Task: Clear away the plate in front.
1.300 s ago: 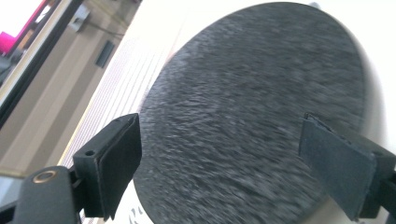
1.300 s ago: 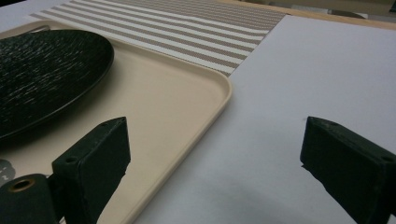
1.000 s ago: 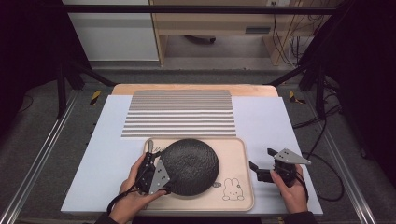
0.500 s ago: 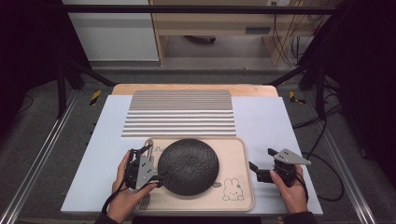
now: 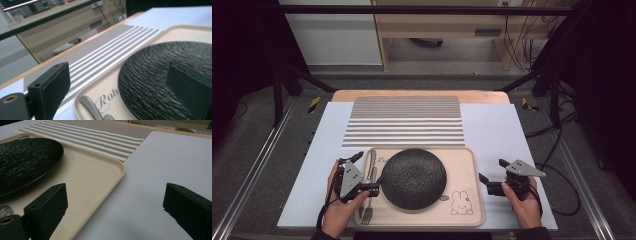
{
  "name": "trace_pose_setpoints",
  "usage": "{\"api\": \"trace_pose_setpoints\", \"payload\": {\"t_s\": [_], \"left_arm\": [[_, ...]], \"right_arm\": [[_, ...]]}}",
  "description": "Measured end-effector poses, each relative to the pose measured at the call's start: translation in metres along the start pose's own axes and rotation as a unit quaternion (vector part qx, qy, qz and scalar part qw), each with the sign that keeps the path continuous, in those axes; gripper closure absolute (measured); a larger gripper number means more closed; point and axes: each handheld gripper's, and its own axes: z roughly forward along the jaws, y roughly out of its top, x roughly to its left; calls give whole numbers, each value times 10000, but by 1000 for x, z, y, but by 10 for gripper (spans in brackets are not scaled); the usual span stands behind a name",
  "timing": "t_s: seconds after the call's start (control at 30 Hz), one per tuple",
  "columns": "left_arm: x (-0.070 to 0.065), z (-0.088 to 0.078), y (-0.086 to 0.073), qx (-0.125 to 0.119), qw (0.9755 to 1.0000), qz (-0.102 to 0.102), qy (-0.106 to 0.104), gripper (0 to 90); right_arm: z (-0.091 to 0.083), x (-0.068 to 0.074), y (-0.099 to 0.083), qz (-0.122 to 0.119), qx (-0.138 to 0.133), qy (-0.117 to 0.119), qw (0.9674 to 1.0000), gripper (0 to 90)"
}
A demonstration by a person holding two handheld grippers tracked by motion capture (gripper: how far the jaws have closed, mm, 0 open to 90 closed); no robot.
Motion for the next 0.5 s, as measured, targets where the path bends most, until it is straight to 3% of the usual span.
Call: {"api": "trace_pose_setpoints", "payload": {"t_s": [0.17, 0.5], "left_arm": [[11, -6, -2, -118, 9996, -207, 151, 34], [25, -20, 2, -364, 9986, -313, 236, 28]], "right_arm": [[0, 0, 0, 4, -3, -4, 10000, 58], [-1, -1, 0, 24, -20, -13, 10000, 57]]}}
